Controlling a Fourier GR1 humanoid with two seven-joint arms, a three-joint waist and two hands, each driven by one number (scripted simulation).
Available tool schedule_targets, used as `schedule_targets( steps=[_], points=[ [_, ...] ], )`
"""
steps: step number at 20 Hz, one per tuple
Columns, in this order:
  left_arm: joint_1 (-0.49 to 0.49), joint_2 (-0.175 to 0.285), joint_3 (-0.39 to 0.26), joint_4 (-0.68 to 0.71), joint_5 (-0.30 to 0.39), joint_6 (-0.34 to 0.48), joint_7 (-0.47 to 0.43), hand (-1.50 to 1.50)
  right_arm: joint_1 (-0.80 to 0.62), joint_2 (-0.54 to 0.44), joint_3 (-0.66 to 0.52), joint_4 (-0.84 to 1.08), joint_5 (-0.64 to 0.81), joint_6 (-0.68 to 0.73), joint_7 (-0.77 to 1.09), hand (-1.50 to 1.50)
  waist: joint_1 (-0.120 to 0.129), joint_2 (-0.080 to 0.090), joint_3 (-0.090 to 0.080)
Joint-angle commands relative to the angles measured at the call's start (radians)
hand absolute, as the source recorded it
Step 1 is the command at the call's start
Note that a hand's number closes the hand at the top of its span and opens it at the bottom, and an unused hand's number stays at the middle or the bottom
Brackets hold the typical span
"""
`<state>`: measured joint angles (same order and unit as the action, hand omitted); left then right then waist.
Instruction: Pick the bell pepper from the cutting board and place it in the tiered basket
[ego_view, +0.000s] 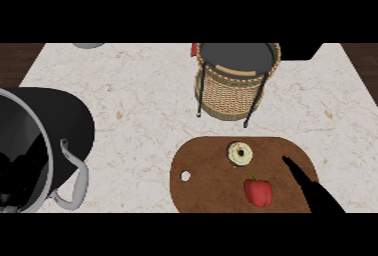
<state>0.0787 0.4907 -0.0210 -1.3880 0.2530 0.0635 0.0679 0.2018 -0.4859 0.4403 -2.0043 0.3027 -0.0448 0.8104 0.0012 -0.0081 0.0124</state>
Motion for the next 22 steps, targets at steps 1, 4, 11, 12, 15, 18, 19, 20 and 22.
schedule_targets(
  steps=[1,4,11,12,15,18,19,20,22],
  points=[
    [-0.002,-0.009,0.028,0.021,0.002,-0.030,0.034,0.00,-0.022,0.026,-0.053,0.071,-0.015,0.023,-0.065,-1.50,-0.001,0.008,-0.012],
    [-0.015,-0.051,0.012,0.089,-0.027,-0.031,-0.014,0.00,-0.064,0.050,-0.039,0.049,-0.001,0.052,-0.010,-1.50,-0.002,0.008,-0.013],
    [-0.044,-0.065,0.036,0.053,-0.065,-0.018,0.047,0.00,-0.071,0.179,0.028,0.219,0.128,-0.012,-0.083,-1.50,-0.002,0.008,-0.012],
    [-0.096,-0.049,0.053,0.056,-0.046,-0.035,0.108,0.00,-0.045,0.130,-0.023,0.192,0.069,0.034,-0.120,-1.50,-0.005,0.008,-0.012],
    [0.002,-0.060,0.066,0.041,-0.070,-0.057,0.022,0.00,-0.041,0.187,0.016,0.169,0.111,0.024,-0.072,-1.50,-0.001,0.008,-0.013],
    [-0.010,-0.039,0.090,-0.016,-0.045,-0.089,0.088,0.00,-0.127,0.238,-0.016,0.288,0.118,0.019,-0.101,-1.50,0.002,0.008,-0.012],
    [-0.039,-0.068,0.090,0.024,-0.082,-0.066,0.075,0.00,-0.091,0.222,-0.035,0.275,0.118,0.028,-0.137,-1.50,-0.001,0.008,-0.012],
    [-0.012,-0.057,0.110,0.054,-0.046,-0.115,0.033,0.00,-0.110,0.201,-0.066,0.309,0.087,0.052,-0.176,-1.50,0.000,0.008,-0.012],
    [-0.014,-0.085,0.080,0.069,-0.096,-0.078,0.027,0.00,-0.140,0.288,0.021,0.365,0.171,0.004,-0.138,-1.50,0.000,0.009,-0.013]
  ],
)
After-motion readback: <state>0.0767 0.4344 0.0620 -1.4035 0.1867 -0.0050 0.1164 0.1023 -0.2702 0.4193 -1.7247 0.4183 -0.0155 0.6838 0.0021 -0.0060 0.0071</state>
